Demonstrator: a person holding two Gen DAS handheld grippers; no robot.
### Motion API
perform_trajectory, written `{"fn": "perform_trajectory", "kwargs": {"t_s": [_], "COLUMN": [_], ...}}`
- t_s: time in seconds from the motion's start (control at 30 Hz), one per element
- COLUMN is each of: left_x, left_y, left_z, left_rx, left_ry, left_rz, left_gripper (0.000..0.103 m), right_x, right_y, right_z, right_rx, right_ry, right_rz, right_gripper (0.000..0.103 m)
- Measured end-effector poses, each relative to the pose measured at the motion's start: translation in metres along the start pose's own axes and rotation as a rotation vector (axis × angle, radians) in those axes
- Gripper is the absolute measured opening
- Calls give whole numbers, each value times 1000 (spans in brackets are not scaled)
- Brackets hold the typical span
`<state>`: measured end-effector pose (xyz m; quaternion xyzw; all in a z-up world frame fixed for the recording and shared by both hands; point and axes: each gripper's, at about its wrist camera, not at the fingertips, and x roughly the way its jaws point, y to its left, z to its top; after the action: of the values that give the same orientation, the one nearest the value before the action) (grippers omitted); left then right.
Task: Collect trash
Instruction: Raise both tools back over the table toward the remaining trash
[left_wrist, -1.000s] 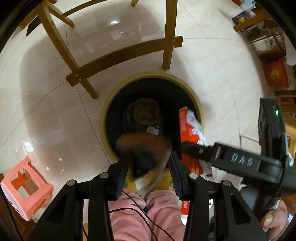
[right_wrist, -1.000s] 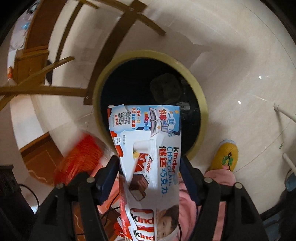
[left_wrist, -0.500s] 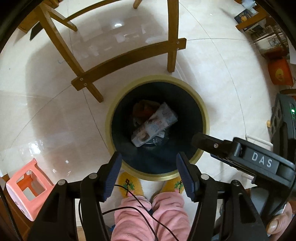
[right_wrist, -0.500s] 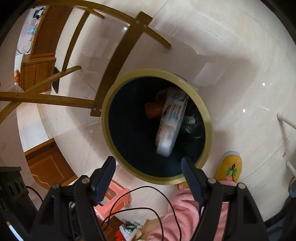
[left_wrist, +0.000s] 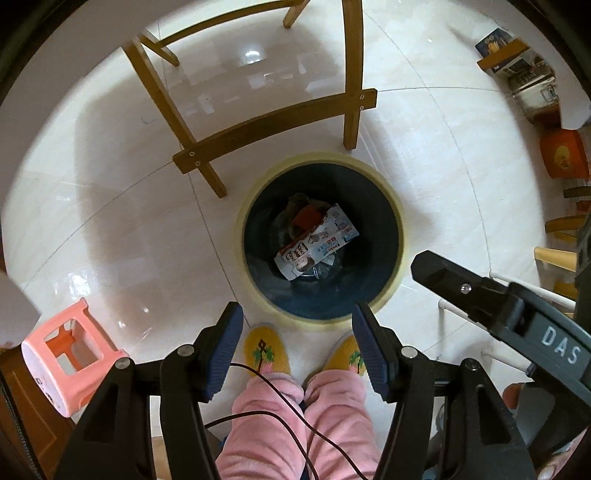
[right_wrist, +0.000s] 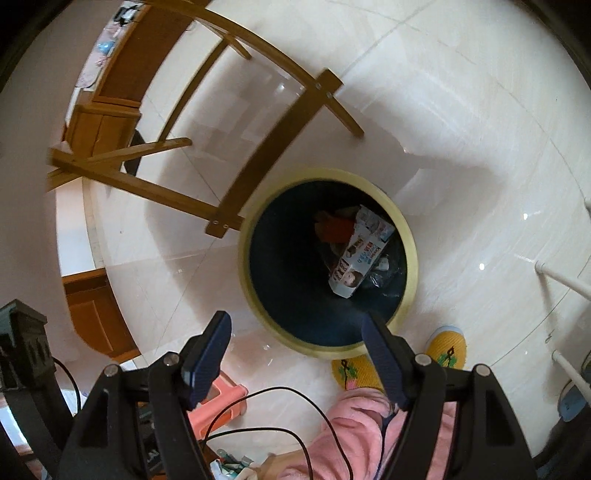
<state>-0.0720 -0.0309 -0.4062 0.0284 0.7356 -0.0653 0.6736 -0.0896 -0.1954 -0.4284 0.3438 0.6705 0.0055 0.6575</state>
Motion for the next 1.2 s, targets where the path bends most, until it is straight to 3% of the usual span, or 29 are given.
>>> {"fn": "perform_trajectory", "kwargs": {"t_s": [0.73,1.2], "left_x": [-220,-334], "left_y": [-3,24], "left_z": [-56,-67], "left_rx": [-21,-129], "left_ry": [-144,-328], "left_rz": [5,61], "left_gripper": [60,60], "right_x": [-212,-288], "right_y": [115,167], "right_z": [-48,-72], "right_rx": [-301,-462], "right_ry": [-224,-313], "right_rz": [-43,1], "right_gripper": [74,74]}}
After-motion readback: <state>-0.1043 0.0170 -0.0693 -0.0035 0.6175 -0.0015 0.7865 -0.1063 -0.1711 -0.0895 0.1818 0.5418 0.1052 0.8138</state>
